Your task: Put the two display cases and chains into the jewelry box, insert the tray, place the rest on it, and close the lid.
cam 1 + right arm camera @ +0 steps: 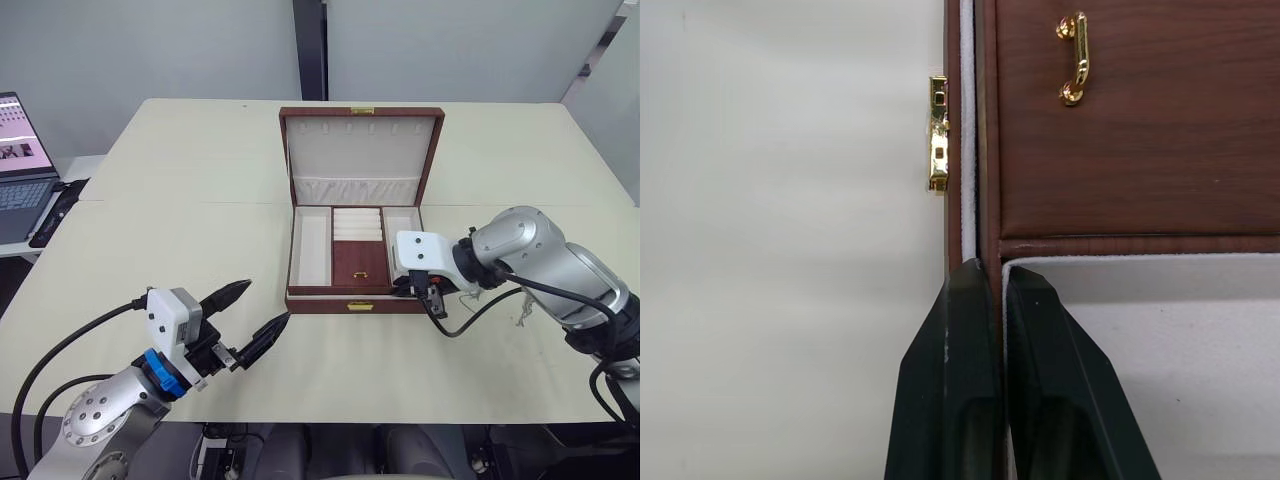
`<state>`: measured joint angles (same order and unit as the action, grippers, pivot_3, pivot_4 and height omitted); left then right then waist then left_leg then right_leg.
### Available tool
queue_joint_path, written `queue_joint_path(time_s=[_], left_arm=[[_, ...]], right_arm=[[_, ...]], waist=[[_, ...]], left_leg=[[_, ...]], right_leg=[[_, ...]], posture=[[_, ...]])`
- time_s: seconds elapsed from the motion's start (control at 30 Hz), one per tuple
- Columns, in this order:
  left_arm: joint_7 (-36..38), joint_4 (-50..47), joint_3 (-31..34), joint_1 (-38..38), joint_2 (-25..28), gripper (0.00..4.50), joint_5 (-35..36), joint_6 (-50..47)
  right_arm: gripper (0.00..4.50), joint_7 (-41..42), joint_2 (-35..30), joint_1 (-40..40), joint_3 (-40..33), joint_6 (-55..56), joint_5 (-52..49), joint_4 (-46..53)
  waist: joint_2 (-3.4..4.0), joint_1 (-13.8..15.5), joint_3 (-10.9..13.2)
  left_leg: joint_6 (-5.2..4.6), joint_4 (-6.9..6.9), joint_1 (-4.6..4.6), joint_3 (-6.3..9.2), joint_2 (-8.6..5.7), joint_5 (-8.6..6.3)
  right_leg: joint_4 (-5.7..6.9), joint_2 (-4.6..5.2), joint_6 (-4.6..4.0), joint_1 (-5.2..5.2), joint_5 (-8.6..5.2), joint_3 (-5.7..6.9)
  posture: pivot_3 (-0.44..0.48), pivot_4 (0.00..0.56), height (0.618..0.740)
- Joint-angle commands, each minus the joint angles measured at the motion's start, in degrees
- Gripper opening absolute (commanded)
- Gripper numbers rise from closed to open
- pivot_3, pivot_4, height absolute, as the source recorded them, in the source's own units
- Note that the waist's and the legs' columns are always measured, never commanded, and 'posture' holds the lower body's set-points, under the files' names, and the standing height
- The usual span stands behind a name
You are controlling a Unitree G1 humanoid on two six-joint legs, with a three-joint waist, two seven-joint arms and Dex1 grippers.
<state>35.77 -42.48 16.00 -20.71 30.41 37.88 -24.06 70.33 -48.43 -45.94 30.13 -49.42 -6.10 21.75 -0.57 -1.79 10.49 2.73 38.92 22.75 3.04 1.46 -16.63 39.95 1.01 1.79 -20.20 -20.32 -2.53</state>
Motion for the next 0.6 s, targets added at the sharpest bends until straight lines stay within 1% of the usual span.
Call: queue_joint_path(time_s=[0.03, 0.37, 0.57, 0.6], left_arm=[[0.54, -1.26, 0.23, -0.37, 0.00, 4.50, 0.11, 1.73], [1.70, -0.09, 0.17, -1.36, -0.05, 4.50, -0.37, 3.52], [1.88, 0.32, 0.22, -1.25, 0.08, 4.50, -0.38, 3.74], [1.90, 0.42, 0.22, -1.16, 0.11, 4.50, -0.36, 3.74]], right_arm=[[0.01, -0.17, 0.08, -1.02, -0.31, -0.02, 0.32, 0.52], [0.01, 0.06, 0.02, -1.08, -0.48, 0.79, 0.47, -0.65], [0.01, 0.88, -0.12, -1.15, -1.25, 0.59, -0.62, 0.41], [0.28, 1.04, -0.09, -1.23, -1.49, 0.44, -0.92, 0.65]], waist=[[0.00, 0.02, 0.00], [0.00, 0.03, 0.00], [0.00, 0.04, 0.00], [0.00, 0.04, 0.01]], left_leg=[[0.00, 0.00, 0.00, 0.01, 0.00, 0.00], [0.00, -0.01, 0.02, 0.03, -0.01, 0.00], [0.00, -0.01, 0.02, 0.03, -0.01, 0.00], [0.00, -0.01, 0.02, 0.03, -0.01, 0.00]], right_leg=[[0.00, 0.00, 0.00, 0.00, 0.00, 0.00], [-0.02, 0.01, 0.00, 0.01, 0.00, 0.00], [-0.02, 0.01, 0.00, 0.00, 0.00, 0.01], [-0.02, 0.01, 0.00, 0.00, 0.00, 0.00]], posture=[[0.000, 0.150, 0.740], [0.000, 0.150, 0.740], [0.000, 0.150, 0.740], [0.000, 0.150, 0.740]])
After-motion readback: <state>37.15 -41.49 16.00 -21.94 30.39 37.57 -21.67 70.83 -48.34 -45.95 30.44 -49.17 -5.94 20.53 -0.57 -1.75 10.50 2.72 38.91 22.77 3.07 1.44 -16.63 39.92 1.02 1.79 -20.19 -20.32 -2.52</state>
